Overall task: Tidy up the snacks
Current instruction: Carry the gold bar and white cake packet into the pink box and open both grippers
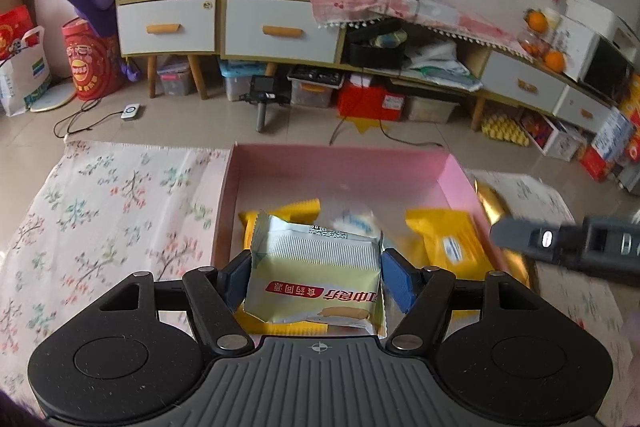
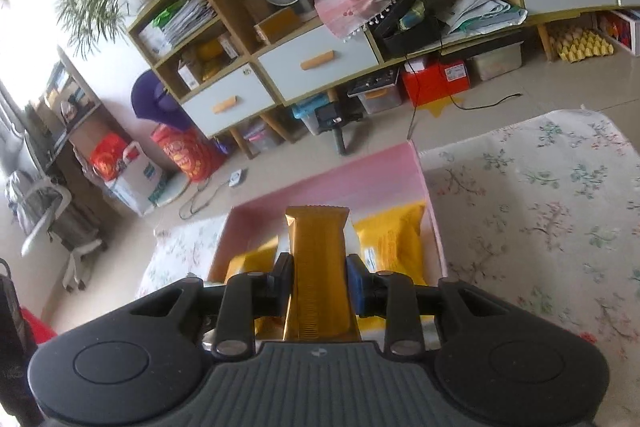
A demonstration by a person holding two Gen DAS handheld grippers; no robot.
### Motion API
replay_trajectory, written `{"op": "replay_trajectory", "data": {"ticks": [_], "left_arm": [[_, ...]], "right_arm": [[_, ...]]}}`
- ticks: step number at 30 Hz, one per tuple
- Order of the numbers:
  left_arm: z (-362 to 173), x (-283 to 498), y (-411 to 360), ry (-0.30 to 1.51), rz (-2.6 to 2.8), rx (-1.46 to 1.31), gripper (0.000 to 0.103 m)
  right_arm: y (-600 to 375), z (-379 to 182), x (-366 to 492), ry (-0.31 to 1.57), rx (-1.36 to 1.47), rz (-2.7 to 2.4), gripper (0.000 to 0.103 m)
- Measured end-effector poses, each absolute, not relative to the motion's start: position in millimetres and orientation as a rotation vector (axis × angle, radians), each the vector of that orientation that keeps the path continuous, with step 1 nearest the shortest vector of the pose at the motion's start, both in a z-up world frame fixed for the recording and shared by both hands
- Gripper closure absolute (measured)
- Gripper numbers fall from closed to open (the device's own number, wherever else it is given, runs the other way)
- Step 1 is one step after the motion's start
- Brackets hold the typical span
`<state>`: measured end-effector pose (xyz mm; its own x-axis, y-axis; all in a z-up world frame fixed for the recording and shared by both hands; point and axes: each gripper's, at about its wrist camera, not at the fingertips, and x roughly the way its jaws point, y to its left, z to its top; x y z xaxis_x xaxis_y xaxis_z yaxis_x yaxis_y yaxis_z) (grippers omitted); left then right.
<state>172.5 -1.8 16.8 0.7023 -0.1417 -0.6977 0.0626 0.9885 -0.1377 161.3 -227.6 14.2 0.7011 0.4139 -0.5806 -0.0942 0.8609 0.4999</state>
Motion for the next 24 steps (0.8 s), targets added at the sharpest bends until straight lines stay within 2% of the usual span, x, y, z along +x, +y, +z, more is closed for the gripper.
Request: {"op": "replay_trajectory", "data": {"ticks": [20, 24], "left_arm": [[-8.1, 245.5, -15.4, 0.725, -0.059, -0.087, 0.035], [-13.7, 250.7, -16.5, 0.71, -0.081, -0.109, 0.031]], "right_arm": [[-247.7, -17.7, 203.6, 0.716, 0.64, 0.246, 0.089], [-248.1, -19.6, 206.3, 0.712, 0.626, 0.252, 0.086]]}}
